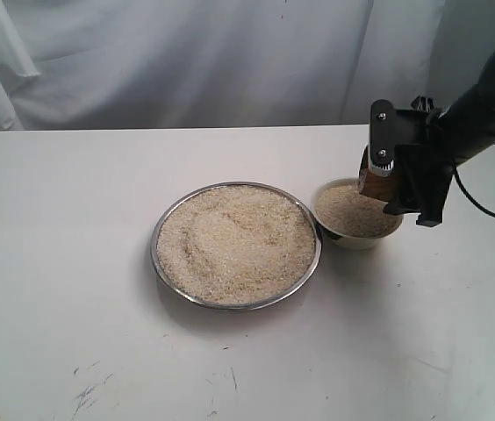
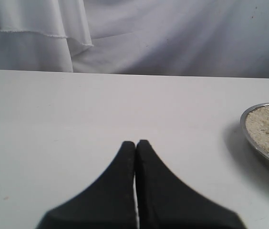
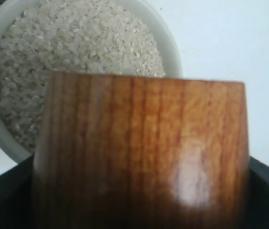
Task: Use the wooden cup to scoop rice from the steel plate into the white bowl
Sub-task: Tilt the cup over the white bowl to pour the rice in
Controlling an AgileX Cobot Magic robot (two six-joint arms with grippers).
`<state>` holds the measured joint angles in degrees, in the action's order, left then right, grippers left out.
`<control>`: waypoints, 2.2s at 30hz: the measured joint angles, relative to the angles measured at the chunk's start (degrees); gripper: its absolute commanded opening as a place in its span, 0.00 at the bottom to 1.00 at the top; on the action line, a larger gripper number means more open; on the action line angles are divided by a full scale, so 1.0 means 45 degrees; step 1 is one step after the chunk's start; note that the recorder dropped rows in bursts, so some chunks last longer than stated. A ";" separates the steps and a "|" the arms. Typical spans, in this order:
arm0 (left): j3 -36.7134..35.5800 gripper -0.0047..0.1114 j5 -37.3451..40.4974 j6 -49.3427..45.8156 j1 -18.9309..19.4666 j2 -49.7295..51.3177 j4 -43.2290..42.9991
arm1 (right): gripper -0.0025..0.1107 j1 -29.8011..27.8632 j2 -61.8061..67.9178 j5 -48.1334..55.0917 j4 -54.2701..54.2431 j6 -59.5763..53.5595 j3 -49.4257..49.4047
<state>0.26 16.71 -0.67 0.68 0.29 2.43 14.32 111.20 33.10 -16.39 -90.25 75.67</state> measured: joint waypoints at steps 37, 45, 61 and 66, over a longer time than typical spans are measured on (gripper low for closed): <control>0.0000 0.04 0.0000 0.0000 0.0000 0.0000 0.0000 | 0.02 0.1464 -0.0230 -0.0015 0.6847 0.5461 0.0000; 0.0000 0.04 0.0000 0.0000 0.0000 0.0000 0.0000 | 0.02 0.2137 -0.0230 0.0465 0.9427 0.7656 0.0000; 0.0000 0.04 0.0000 0.0000 0.0000 0.0000 0.0000 | 0.02 0.3114 -0.0230 0.0916 1.1950 0.9435 0.0000; 0.0000 0.04 0.0000 0.0000 0.0000 0.0000 0.0000 | 0.02 0.3114 -0.0230 0.1066 1.2682 0.9830 0.0000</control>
<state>0.26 16.71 -0.67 0.68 0.29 2.43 28.34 110.17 37.90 40.68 -46.01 75.67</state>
